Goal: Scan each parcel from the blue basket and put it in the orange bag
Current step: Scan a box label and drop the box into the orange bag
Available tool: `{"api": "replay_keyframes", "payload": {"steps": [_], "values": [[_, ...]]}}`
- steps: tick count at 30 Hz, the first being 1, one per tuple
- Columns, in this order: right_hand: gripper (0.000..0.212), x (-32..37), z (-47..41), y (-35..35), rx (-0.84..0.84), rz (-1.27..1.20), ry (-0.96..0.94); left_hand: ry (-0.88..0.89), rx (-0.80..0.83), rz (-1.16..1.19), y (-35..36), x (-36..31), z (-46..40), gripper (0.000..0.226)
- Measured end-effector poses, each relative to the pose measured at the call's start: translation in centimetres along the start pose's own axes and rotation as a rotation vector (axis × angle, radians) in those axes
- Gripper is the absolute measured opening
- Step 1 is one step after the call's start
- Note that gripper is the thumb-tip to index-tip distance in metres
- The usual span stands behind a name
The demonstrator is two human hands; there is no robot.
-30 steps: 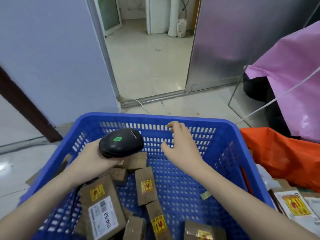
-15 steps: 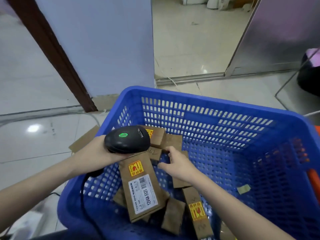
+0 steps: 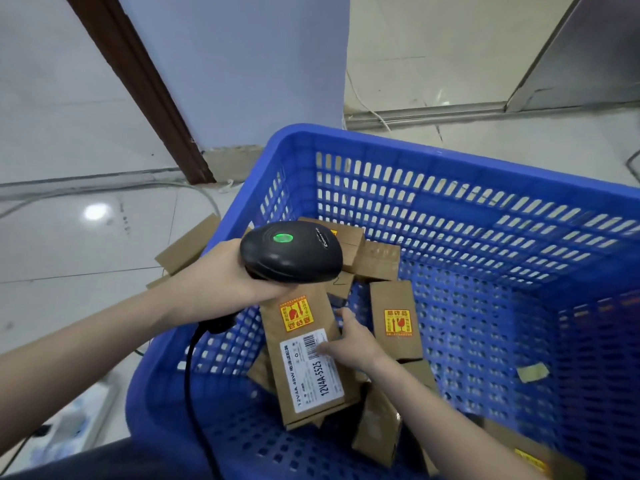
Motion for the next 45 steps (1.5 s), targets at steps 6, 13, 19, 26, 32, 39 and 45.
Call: {"api": "replay_keyframes", "payload": {"steps": [6, 13, 19, 26, 32, 39, 45], "values": [[0.063, 0.0, -0.2, -0.6, 0.012, -0.126, 0.046, 0.015, -0.004, -0.011, 0.7, -1.1, 0.0, 0.017], [0.063, 3.0, 3.0, -6.9, -0.088, -0.094, -0.128, 0.121, -0.051, -0.002, 0.5, -5.3, -0.2, 0.020], [0.038, 4.9, 8.0, -18.6, -0.257, -0.263, -0.149, 0.224, -0.119, 0.126, 0.1, -12.3, 0.7, 0.046], [0.023, 3.4, 16.5, -29.6, -0.457, -0.484, -0.129, 0.278, -0.171, 0.227, 1.9, -17.3, 3.4, 0.029], [0.041, -0.7, 20.4, -32.8, -0.573, -0.626, -0.092, 0.311, -0.121, 0.231, 5.3, -19.8, 5.8, 0.026], [0.047, -3.9, 19.9, -34.1, -0.637, -0.611, -0.062, 0.340, -0.061, 0.196, 8.0, -20.9, 6.0, 0.028], [0.043, -4.2, 18.8, -35.2, -0.646, -0.579, -0.057, 0.312, -0.066, 0.171, 9.2, -20.5, 5.0, 0.029]]}}
Point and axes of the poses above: each hand's wrist, its own z-axis away from the middle knuckle, its own y-axis out of the palm, x = y × z, the point moved 7 cm from there along -z, towards the middle knuckle, and after that the axes turned 15 degrees about -x, right-handed, at the moved point
